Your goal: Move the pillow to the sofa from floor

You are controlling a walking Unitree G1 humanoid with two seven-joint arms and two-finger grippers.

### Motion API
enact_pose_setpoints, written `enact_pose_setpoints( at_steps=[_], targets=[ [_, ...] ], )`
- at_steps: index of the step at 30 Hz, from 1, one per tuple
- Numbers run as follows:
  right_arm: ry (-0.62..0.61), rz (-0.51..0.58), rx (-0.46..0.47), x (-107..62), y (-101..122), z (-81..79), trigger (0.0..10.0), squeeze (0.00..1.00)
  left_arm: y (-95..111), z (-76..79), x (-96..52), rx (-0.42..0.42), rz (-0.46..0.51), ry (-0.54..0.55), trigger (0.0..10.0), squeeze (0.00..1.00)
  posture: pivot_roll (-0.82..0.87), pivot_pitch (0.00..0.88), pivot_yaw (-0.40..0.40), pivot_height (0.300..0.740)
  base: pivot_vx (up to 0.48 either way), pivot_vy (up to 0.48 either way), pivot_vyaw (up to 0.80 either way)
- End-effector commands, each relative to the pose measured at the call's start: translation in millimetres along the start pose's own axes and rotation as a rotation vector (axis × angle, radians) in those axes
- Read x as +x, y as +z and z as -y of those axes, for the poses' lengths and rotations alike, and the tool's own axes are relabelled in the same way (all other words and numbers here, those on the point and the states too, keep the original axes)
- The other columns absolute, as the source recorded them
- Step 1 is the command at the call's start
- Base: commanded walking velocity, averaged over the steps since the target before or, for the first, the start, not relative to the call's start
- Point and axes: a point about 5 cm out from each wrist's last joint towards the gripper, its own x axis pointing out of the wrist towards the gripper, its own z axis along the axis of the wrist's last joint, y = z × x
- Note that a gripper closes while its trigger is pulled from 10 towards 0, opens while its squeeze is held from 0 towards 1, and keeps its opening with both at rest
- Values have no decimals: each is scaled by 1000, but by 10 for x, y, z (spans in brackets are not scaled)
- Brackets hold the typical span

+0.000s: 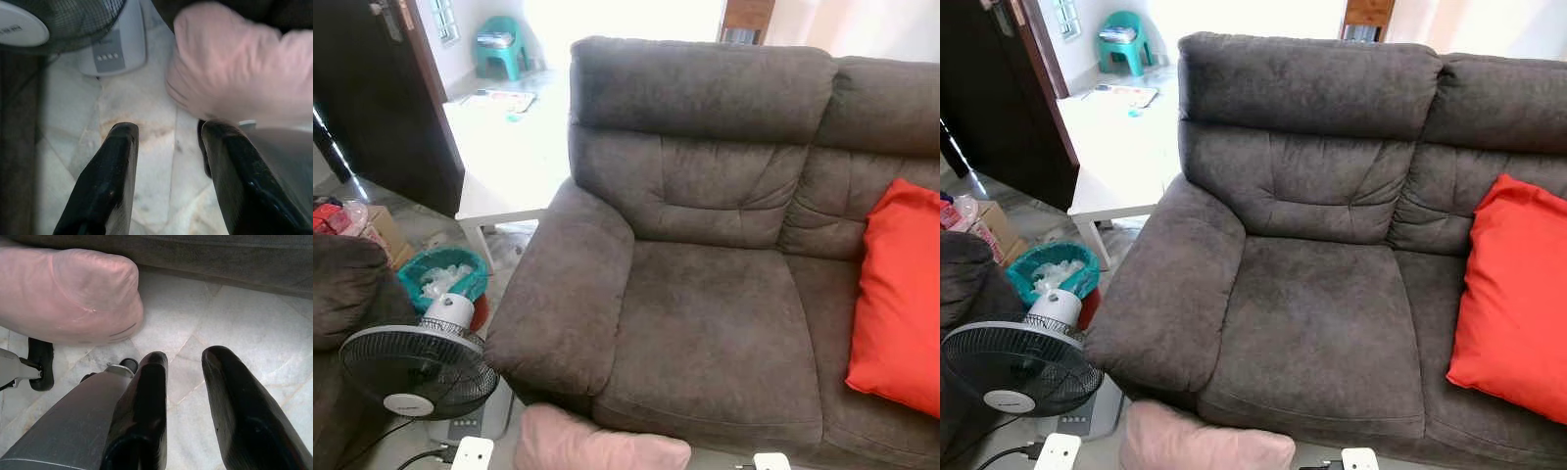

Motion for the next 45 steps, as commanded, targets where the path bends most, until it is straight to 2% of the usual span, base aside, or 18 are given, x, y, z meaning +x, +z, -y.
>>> enact_pose_setpoints(
  at_steps=[1,6,8,10,14,16,17,18,19,21,26,29,34,36,37,38,39,45],
  targets=[
    [-2,6,-6,1,14,4,10000,0,-31,-11,-16,-5,5,22,10000,0,102,0,-41,740,0,0,0],
    [-8,93,30,-8,69,5,10000,0,19,-34,-33,-19,86,75,10000,0,110,0,-42,740,0,0,0],
    [-6,152,58,-17,113,1,10000,0,42,-59,-41,29,116,123,10000,0,104,0,-40,740,0,0,0],
    [-14,186,53,-24,142,6,10000,0,46,-67,-48,10,130,139,10000,0,104,0,-40,740,0,0,0],
    [-37,287,130,-52,203,26,10000,0,76,-76,-68,-42,186,165,10000,0,93,0,-46,740,0,0,0],
    [-37,294,133,-54,208,28,10000,0,81,-74,-70,-41,193,166,10000,0,93,0,-47,740,0,0,0],
    [-34,304,132,-57,217,29,10000,0,144,-79,-68,-32,233,173,10000,0,93,0,-48,740,0,0,0],
    [-24,333,122,-67,243,31,10000,0,903,-140,-101,-6,597,216,10000,0,96,0,-52,740,0,0,0],
    [-22,347,123,-71,253,33,10000,0,1159,-157,-173,-4,723,230,10000,0,96,0,-54,740,0,0,0],
    [-16,378,136,-83,276,39,10000,0,1523,-170,-337,27,903,227,10000,0,98,0,-55,740,0,0,0],
    [-16,421,156,-101,301,51,10000,0,1891,-55,-514,96,1074,164,10000,0,106,0,-53,740,0,0,0],
    [-23,453,168,-116,315,55,10000,0,2011,40,-625,138,1125,136,10000,0,105,0,-51,740,0,0,0],
    [-34,527,225,-153,346,69,10000,0,2055,137,-812,107,1157,123,10000,0,115,3,-45,740,0,0,0],
    [-38,541,237,-161,348,76,10000,0,2043,166,-837,92,1151,113,10000,0,130,5,-43,740,0,0,0],
    [-55,755,193,-242,818,129,10000,0,2031,182,-845,85,1146,106,10000,0,135,6,-42,740,0,0,0],
    [-82,1087,136,-575,1508,186,10000,0,2007,198,-851,71,1136,96,10000,0,140,5,-38,740,0,0,0],
    [-86,1177,134,-718,1672,184,10000,0,1999,202,-853,70,1132,94,10000,0,140,5,-37,740,0,0,0],
    [-81,1223,151,-769,1782,121,10000,0,2024,178,-903,85,1120,95,10000,0,153,3,-29,740,0,0,0]
  ],
)
